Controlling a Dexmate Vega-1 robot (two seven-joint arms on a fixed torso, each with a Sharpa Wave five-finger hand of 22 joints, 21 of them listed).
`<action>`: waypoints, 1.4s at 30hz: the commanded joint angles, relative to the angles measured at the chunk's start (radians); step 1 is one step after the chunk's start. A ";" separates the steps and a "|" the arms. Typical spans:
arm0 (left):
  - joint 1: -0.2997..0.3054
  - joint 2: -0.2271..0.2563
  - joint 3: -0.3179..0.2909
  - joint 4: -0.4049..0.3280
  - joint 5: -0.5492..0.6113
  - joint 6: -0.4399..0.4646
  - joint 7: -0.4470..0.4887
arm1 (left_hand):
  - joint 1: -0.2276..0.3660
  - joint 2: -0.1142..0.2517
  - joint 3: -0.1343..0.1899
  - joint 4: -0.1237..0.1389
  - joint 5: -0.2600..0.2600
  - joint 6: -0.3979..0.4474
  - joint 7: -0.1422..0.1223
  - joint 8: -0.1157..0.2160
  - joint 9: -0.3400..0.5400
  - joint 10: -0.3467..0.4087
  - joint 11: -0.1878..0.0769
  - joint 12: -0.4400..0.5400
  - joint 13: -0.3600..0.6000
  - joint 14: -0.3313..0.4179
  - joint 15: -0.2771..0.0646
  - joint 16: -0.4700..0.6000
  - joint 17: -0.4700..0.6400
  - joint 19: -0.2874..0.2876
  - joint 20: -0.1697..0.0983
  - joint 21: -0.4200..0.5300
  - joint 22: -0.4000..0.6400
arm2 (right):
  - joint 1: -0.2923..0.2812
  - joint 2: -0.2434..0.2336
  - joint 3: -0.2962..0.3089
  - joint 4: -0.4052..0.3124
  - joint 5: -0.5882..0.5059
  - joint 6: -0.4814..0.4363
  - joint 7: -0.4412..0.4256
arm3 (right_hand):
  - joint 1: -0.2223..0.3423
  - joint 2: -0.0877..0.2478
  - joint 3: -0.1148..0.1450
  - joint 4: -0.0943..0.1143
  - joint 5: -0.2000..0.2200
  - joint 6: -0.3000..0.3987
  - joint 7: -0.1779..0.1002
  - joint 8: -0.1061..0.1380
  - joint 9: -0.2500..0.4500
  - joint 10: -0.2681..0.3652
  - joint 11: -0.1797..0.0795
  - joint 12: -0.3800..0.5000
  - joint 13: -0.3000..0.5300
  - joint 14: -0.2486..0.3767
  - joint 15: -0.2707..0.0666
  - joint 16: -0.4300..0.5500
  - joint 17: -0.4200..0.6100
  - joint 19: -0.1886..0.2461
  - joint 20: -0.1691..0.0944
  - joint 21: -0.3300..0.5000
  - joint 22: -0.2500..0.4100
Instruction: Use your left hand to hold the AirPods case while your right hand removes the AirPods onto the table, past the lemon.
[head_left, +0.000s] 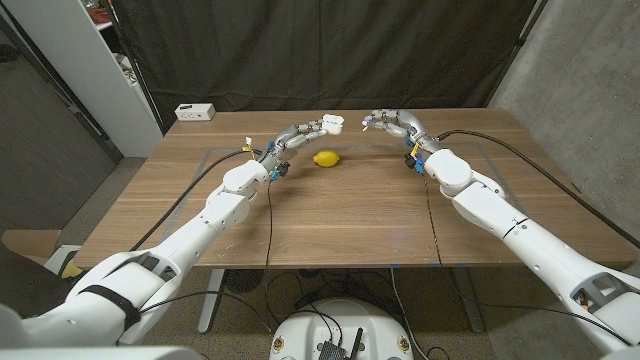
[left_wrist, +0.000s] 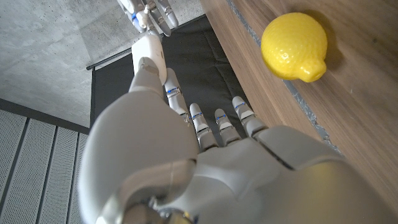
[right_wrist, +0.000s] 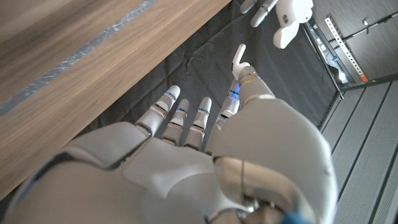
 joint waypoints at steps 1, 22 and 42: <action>-0.005 0.004 0.000 -0.002 0.001 0.008 -0.003 | 0.000 0.007 0.031 -0.019 0.007 0.063 -0.050 0.006 0.133 0.000 -0.001 -0.003 0.002 -0.003 -0.040 0.000 0.001 0.004 0.000 0.005 0.000 | -0.013 -0.051 -0.024 -0.041 -0.078 -0.127 -0.034 | 0.007 -0.004 -0.003 -0.002 0.001 0.001 -0.016 0.006 0.006 -0.012 -0.001 -0.009 0.002 -0.019 -0.089 -0.010 -0.002 -0.013 0.003 -0.004 0.001; -0.024 -0.003 0.004 0.022 -0.001 0.015 -0.019 | -0.004 0.007 0.035 -0.023 0.007 0.065 -0.058 0.008 0.137 -0.001 -0.003 -0.003 0.002 -0.003 -0.040 0.000 0.001 0.005 0.000 0.005 0.000 | 0.009 -0.117 -0.077 -0.074 -0.139 -0.266 0.036 | -0.001 -0.007 -0.011 0.003 0.003 -0.006 -0.037 -0.002 0.006 -0.032 -0.005 -0.026 -0.003 -0.041 -0.045 -0.023 -0.016 -0.038 0.017 -0.009 0.001; -0.027 0.000 0.001 0.033 -0.005 0.003 -0.036 | -0.008 0.007 0.038 -0.026 0.007 0.066 -0.051 0.005 0.134 -0.002 -0.001 -0.004 0.002 -0.003 -0.039 0.000 0.000 0.006 0.000 0.006 0.000 | 0.035 -0.111 -0.155 -0.026 -0.211 -0.349 0.060 | -0.005 -0.007 -0.015 0.005 0.006 -0.004 -0.068 -0.006 0.006 -0.043 -0.013 -0.039 -0.007 -0.077 -0.043 -0.040 -0.028 -0.070 0.043 -0.014 0.000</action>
